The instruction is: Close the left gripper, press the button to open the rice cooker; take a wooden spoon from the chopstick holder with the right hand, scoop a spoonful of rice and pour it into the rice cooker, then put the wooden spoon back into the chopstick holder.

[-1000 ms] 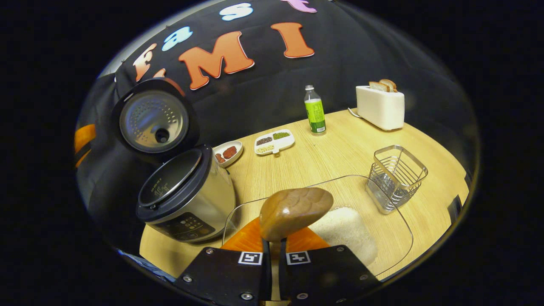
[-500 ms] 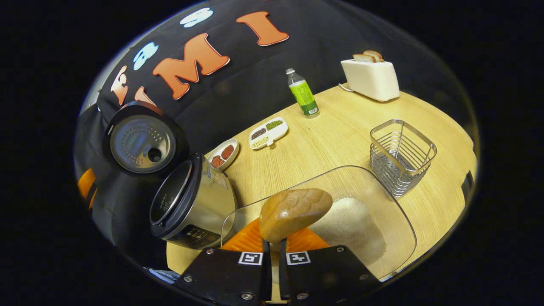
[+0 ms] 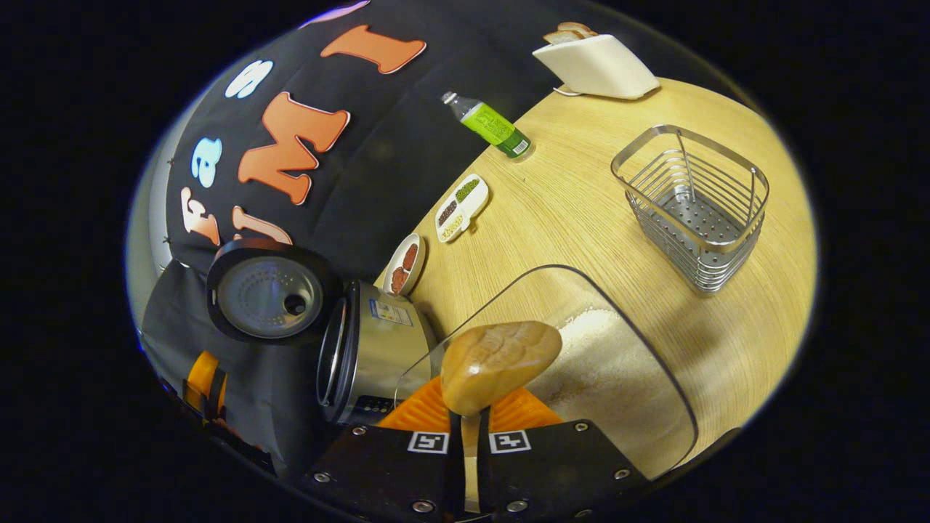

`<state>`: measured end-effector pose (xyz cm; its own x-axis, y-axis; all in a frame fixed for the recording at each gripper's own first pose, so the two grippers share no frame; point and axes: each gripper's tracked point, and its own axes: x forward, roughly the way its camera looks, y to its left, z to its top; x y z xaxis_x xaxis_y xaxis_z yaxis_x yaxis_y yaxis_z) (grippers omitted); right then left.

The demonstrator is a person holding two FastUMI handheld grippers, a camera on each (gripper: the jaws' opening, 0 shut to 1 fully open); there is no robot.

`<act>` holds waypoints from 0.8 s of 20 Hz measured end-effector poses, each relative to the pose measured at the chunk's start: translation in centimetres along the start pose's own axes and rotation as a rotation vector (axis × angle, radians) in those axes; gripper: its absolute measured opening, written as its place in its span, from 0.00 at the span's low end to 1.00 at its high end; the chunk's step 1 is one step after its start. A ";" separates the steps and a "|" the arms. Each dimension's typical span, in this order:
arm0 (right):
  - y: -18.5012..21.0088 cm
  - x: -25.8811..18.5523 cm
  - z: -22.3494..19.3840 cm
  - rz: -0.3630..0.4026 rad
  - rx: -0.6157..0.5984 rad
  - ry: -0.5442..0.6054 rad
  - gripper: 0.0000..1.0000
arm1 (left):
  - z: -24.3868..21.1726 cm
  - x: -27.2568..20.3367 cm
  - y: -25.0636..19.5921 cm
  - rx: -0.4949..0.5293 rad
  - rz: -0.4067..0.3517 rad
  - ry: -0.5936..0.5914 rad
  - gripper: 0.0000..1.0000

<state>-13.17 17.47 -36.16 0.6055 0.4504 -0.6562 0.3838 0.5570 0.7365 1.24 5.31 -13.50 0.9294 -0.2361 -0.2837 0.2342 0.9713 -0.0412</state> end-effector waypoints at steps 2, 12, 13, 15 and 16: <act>-0.2 -0.5 0.3 0.025 0.036 0.013 0.06 | 0.3 0.2 -0.7 0.004 -0.002 0.002 0.88; 0.2 -4.8 6.9 0.211 0.279 -0.005 0.06 | 1.7 1.0 -2.7 -0.033 0.043 -0.023 0.88; 0.7 -5.2 7.5 0.244 0.310 -0.004 0.06 | 1.7 1.0 -2.9 -0.038 0.048 -0.024 0.88; 1.8 -5.7 8.8 0.307 0.370 -0.003 0.06 | 2.0 0.9 -3.2 -0.048 0.060 -0.035 0.88; 2.4 -5.7 9.4 0.333 0.396 -0.001 0.06 | 2.0 0.8 -3.2 -0.052 0.068 -0.041 0.88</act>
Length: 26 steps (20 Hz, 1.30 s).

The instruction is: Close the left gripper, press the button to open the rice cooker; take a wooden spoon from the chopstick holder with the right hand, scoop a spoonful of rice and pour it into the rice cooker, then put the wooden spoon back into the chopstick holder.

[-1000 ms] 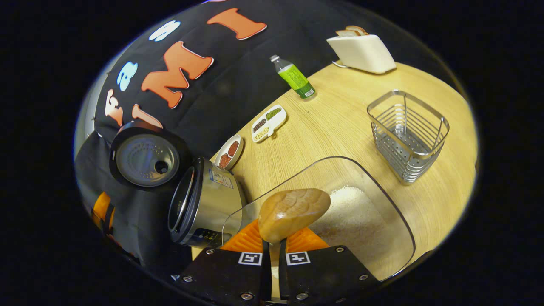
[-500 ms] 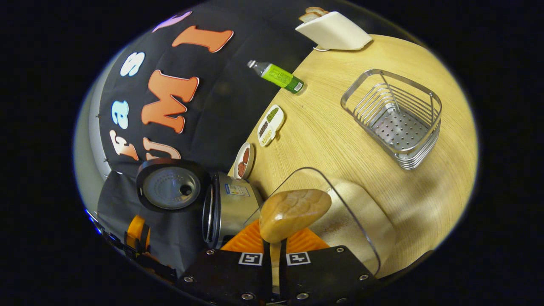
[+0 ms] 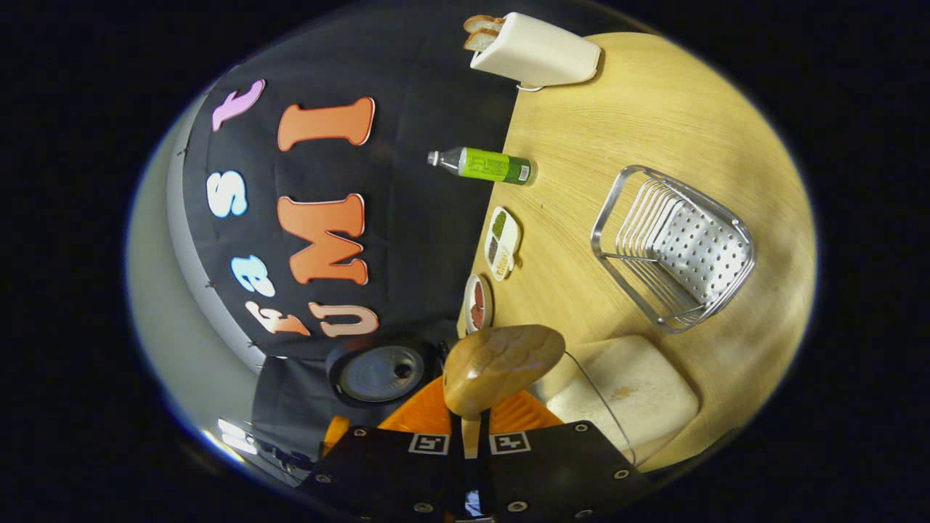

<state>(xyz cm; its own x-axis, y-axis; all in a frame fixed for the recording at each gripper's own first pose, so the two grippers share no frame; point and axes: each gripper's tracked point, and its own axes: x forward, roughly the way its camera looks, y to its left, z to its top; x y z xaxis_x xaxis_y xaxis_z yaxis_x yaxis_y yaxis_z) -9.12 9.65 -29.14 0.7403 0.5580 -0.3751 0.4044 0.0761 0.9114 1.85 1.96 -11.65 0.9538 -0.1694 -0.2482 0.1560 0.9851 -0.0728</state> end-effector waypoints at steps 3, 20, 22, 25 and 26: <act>2.3 0.8 0.4 0.065 0.041 0.018 0.06 | 0.2 -0.2 0.7 0.004 0.032 -0.006 0.88; 12.9 13.1 -6.8 0.076 -0.114 0.150 0.06 | -1.5 -2.6 10.6 0.014 0.207 -0.002 0.89; 13.0 14.2 -7.3 0.035 -0.177 0.146 0.06 | -2.0 -3.1 11.8 0.016 0.222 0.004 0.88; 14.1 16.0 -8.4 0.001 -0.269 0.139 0.06 | -3.0 -3.6 13.4 0.002 0.248 0.024 0.88; 14.4 16.6 -8.7 -0.011 -0.306 0.131 0.06 | -3.4 -3.8 14.0 -0.008 0.258 0.031 0.88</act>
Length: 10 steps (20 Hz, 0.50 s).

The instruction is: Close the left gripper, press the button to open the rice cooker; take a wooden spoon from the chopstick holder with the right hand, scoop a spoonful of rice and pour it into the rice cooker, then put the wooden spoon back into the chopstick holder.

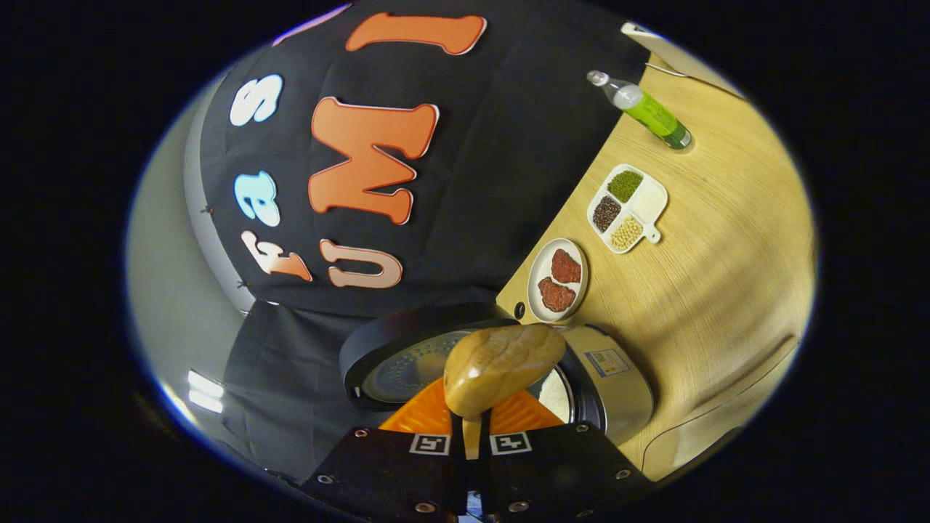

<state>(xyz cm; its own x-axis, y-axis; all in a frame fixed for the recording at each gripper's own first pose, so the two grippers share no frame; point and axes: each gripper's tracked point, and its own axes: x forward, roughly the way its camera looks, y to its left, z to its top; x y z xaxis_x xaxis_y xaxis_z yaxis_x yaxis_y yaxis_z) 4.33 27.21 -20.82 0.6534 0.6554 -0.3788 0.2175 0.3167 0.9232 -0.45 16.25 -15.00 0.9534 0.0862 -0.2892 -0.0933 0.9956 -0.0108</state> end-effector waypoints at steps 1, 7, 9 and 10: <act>0.4 0.5 -0.1 -0.017 -0.044 -0.006 0.06 | -0.2 0.0 0.5 -0.008 0.009 0.005 0.88; 1.6 2.7 -0.3 -0.128 -0.353 -0.038 0.06 | -1.1 -0.4 3.0 -0.009 0.065 0.018 0.89; 2.1 3.3 -0.2 -0.143 -0.419 -0.049 0.06 | -1.3 -0.3 3.5 -0.015 0.078 0.022 0.89; 2.2 3.6 -0.1 -0.151 -0.448 -0.053 0.06 | -1.4 -0.3 3.8 -0.019 0.085 0.023 0.89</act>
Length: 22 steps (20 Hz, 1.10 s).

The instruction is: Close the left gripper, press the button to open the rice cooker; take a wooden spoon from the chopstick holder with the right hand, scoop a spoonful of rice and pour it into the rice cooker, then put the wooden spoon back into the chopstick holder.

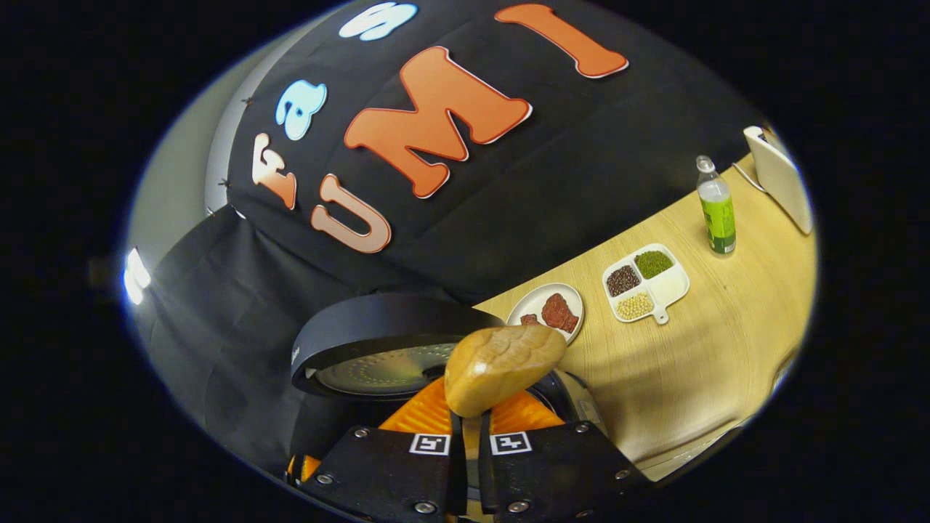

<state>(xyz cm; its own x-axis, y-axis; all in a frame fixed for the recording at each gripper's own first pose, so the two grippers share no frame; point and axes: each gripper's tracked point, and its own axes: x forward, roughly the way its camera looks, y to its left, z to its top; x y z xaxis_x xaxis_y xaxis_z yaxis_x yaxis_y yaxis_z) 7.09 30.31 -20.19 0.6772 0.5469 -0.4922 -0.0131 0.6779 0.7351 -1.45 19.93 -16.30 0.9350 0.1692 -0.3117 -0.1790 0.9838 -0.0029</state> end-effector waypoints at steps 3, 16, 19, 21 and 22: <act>0.4 0.1 0.4 -0.021 -0.084 -0.020 0.06 | 0.0 -0.3 0.5 -0.005 0.016 0.001 0.89; 3.4 0.6 0.2 -0.017 -0.382 -0.068 0.06 | -0.1 -0.5 -0.1 0.007 0.008 0.004 0.89; 4.2 0.8 -0.4 -0.014 -0.475 -0.075 0.06 | -0.3 -0.6 0.2 0.001 0.013 0.010 0.88; 4.7 1.1 -0.9 -0.012 -0.525 -0.076 0.06 | -0.4 -0.6 0.4 0.001 0.017 0.012 0.88; 4.9 1.2 -1.2 -0.010 -0.549 -0.071 0.06 | -0.4 -0.7 0.5 0.000 0.020 0.011 0.89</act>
<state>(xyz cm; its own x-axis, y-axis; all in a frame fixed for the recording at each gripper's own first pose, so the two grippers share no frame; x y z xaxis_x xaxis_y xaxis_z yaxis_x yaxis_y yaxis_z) 7.01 34.89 -17.73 0.7266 0.5179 -0.4514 -0.3757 0.8497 0.3700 -2.30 20.24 -16.51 0.9279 0.1877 -0.3220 -0.1970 0.9804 0.0037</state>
